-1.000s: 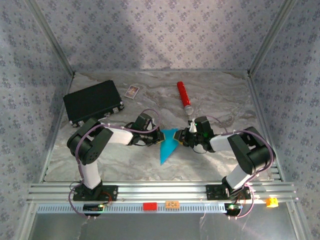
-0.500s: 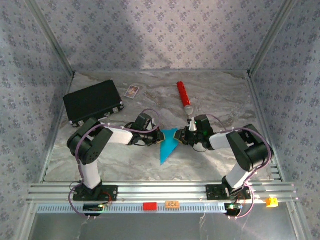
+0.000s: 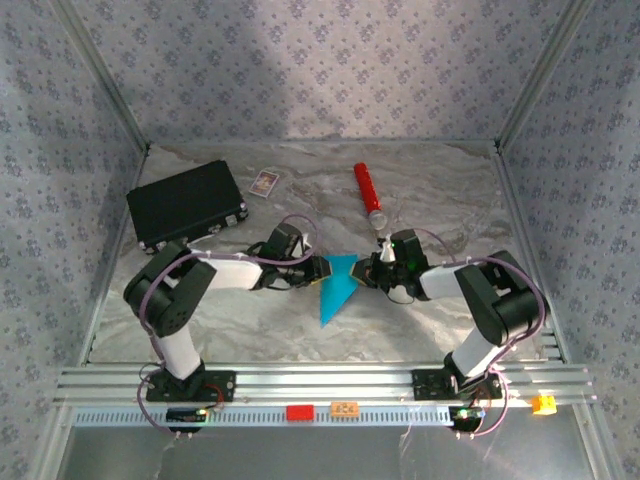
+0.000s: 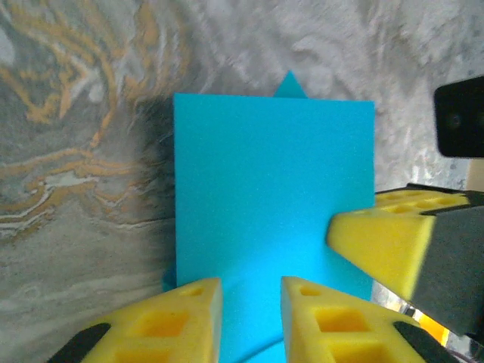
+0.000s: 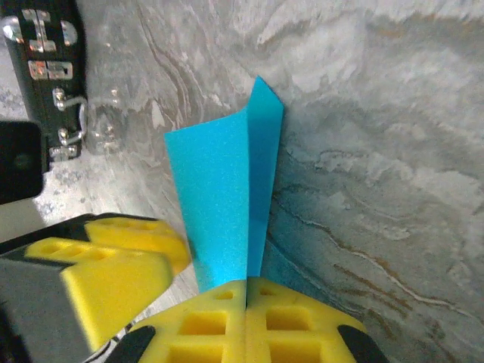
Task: Fold a paper plane with a square sheet of paper (pick it up from the middle)
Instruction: Fold the wing for the fifth time at the center of the table.
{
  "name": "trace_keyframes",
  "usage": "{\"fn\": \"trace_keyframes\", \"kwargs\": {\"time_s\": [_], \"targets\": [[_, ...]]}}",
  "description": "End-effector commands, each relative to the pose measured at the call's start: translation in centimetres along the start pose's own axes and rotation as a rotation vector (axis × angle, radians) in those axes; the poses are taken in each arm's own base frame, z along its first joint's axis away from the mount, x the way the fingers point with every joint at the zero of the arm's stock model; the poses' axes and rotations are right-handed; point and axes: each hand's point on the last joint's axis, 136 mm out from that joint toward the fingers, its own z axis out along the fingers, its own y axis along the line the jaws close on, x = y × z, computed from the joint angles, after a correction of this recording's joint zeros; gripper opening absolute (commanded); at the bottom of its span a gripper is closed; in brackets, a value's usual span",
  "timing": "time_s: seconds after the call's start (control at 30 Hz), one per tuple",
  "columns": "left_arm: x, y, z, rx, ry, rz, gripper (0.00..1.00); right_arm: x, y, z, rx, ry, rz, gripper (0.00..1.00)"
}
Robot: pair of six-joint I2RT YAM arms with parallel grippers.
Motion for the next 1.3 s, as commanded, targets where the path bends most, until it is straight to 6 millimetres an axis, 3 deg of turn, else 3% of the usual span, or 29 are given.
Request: {"fn": "trace_keyframes", "kwargs": {"time_s": [0.0, 0.3, 0.6, 0.83, 1.27], "targets": [[-0.9, -1.3, -1.7, -0.009, -0.051, 0.064, 0.28, -0.7, -0.4, -1.0, 0.038, -0.078, 0.065, 0.02], [0.6, -1.6, -2.2, -0.036, -0.033, 0.154, 0.28, -0.7, -2.1, -2.5, 0.104, -0.168, 0.219, 0.01], [3.4, -2.7, -0.9, -0.114, 0.043, 0.318, 0.25, -0.6, -1.0, -2.2, 0.078, -0.126, 0.149, 0.07], [3.7, 0.4, 0.6, -0.241, 0.078, 0.250, 0.13, -0.4, -1.3, -2.2, 0.095, -0.114, 0.140, 0.08], [4.3, 1.8, 2.1, -0.268, 0.133, 0.221, 0.07, 0.0, -0.5, -2.3, 0.047, -0.060, 0.083, 0.20]]}}
